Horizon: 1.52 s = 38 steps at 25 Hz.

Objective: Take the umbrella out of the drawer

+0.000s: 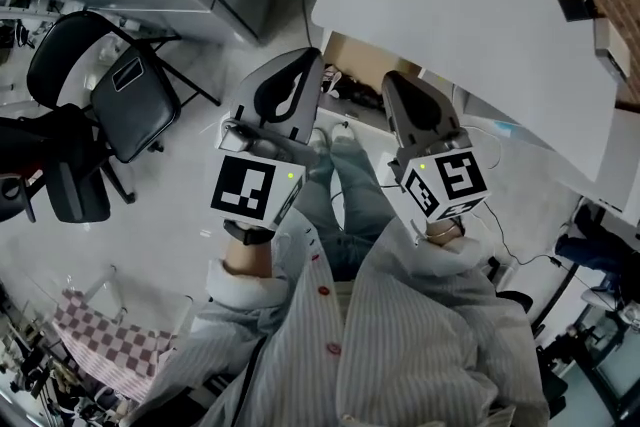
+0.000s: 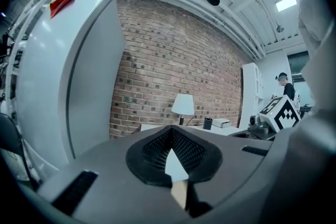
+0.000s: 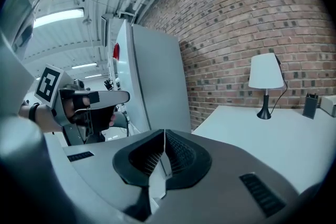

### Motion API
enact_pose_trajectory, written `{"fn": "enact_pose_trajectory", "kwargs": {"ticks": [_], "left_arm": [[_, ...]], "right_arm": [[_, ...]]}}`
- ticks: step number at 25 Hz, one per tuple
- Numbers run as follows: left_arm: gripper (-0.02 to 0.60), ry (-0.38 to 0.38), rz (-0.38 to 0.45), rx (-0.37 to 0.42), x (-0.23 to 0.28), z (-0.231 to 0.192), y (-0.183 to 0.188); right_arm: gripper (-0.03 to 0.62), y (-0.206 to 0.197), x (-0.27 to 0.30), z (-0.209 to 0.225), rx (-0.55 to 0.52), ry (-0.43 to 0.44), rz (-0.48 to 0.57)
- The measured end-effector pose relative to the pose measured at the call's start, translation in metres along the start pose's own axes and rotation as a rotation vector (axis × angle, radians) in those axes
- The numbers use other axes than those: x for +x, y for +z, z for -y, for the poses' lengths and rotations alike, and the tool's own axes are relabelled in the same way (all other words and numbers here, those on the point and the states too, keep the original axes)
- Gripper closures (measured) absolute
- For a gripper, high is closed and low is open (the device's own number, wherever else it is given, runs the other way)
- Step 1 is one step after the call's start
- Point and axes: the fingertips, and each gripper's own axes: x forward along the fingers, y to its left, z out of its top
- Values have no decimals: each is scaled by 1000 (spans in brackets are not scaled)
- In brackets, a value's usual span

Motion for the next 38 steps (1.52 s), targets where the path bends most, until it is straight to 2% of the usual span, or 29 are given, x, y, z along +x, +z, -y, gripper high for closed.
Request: {"fn": "enact_pose_trajectory", "kwargs": {"ticks": [10, 16, 26, 36, 38], "left_arm": [[572, 28, -127, -128, 25, -10, -84], [572, 41, -167, -175, 39, -12, -135], [572, 13, -225, -169, 63, 1, -226], [572, 28, -316, -229, 59, 10, -295], [572, 32, -333, -244, 57, 10, -309]], "right_arm": [[557, -83, 46, 21, -8, 18, -175], [557, -130, 73, 43, 0, 23, -241], [556, -204, 104, 60, -15, 66, -339], [553, -278, 119, 61, -69, 123, -486], [524, -292, 124, 59, -73, 140, -512]]}}
